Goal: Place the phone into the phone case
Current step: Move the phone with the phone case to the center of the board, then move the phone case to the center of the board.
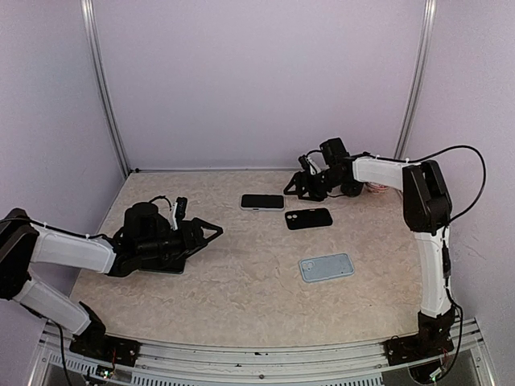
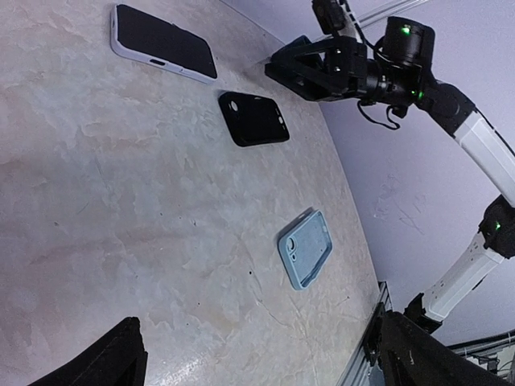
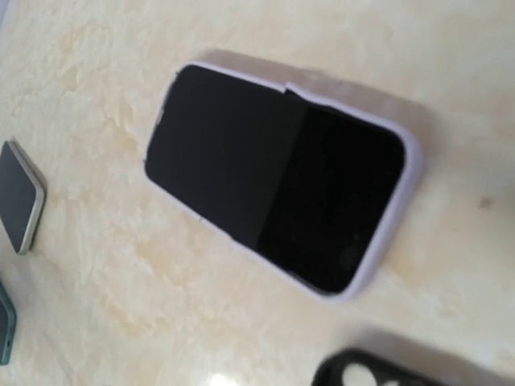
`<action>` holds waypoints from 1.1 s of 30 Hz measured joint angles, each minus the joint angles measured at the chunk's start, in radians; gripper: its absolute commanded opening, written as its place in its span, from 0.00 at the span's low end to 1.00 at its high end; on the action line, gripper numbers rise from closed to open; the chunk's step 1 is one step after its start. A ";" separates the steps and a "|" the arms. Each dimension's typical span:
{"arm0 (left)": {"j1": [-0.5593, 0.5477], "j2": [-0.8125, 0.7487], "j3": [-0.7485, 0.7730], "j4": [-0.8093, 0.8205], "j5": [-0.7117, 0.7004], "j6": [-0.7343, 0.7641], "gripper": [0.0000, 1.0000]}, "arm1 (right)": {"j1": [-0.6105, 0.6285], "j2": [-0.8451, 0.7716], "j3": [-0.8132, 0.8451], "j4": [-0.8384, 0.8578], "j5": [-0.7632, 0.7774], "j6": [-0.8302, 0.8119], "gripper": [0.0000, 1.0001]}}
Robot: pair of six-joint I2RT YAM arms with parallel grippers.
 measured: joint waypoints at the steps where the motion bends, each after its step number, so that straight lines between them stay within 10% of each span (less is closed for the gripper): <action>1: 0.000 -0.002 0.003 -0.009 -0.006 0.007 0.99 | 0.000 -0.032 -0.023 -0.001 0.022 -0.011 0.74; 33: 0.017 -0.132 0.104 -0.456 -0.454 0.172 0.99 | -0.060 -0.287 -0.417 0.015 0.447 -0.107 0.70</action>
